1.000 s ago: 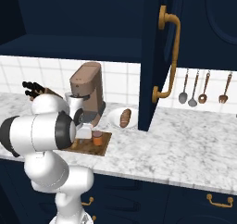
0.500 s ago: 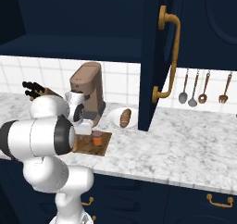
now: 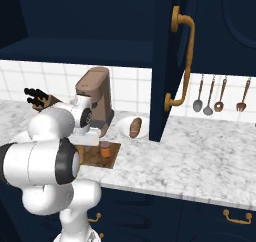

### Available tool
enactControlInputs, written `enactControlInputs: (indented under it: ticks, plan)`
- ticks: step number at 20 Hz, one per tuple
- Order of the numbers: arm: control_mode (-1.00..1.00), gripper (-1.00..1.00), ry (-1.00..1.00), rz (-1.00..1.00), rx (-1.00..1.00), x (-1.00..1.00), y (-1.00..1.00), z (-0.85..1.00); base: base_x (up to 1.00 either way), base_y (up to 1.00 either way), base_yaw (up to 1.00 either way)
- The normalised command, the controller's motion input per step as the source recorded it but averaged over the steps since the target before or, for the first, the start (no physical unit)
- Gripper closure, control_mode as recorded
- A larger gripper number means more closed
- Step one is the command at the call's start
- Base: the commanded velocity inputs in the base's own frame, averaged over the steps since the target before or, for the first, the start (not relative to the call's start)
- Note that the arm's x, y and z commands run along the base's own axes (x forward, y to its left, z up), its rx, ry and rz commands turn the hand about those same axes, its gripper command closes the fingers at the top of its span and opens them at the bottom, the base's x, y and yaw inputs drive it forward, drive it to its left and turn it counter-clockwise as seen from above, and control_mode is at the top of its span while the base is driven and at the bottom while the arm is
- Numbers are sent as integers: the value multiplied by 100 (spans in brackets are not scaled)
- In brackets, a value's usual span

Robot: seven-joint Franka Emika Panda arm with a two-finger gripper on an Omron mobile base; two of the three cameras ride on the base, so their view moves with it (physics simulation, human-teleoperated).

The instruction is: From the different types of pastries on the counter, select a croissant and place it on the cutting board. Then retrieve a jar of jam from the cabinet and place it alongside the croissant on the cutting board.

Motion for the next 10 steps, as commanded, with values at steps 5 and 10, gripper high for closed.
enactControlInputs:
  ticks: [5,10]
  plan:
    - [-100,-100,5,2,0,-52,-24,1,0,0,0]
    - [-100,-100,2,0,-2,-3,-41,0,0,0,0]
